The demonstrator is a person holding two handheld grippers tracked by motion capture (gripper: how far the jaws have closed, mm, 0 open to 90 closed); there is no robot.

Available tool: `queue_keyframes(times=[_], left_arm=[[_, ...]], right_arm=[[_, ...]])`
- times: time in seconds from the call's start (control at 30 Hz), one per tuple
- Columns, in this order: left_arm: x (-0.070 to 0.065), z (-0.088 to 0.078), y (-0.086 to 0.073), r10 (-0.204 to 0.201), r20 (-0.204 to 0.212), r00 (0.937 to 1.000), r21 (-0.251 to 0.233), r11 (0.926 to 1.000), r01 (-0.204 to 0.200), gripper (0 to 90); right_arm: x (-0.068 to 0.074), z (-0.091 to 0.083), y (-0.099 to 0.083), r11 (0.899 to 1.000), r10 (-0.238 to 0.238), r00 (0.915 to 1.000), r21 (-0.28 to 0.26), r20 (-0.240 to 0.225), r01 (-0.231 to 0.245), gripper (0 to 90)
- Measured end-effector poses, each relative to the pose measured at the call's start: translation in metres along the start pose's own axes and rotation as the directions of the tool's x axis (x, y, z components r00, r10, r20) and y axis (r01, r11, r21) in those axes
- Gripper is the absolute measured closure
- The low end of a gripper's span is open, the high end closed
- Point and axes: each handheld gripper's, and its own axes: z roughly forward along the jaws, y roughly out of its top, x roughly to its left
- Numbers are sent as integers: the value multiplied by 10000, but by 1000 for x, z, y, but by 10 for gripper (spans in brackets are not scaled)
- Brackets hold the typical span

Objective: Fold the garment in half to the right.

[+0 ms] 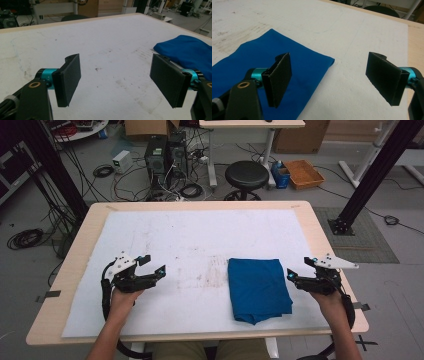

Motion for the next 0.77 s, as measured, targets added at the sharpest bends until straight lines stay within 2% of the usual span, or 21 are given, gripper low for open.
queue_keyframes(times=[0.3, 0.53, 0.77], left_arm=[[-3, -4, 1, 130, 107, 9999, -255, 9996, -127, 249], [-2, -1, -1, 34, 123, 9999, -183, 9998, -31, 249], [-1, 0, -1, 10, 143, 9999, -116, 9999, -8, 249]], right_arm=[[1, 0, -4, 9998, 215, 9997, -26, 133, -214, 206], [-5, -3, -10, 9985, 542, 9982, -7, 261, -542, 206], [-4, -1, -11, 9984, 556, 9982, 60, 228, -557, 206]])
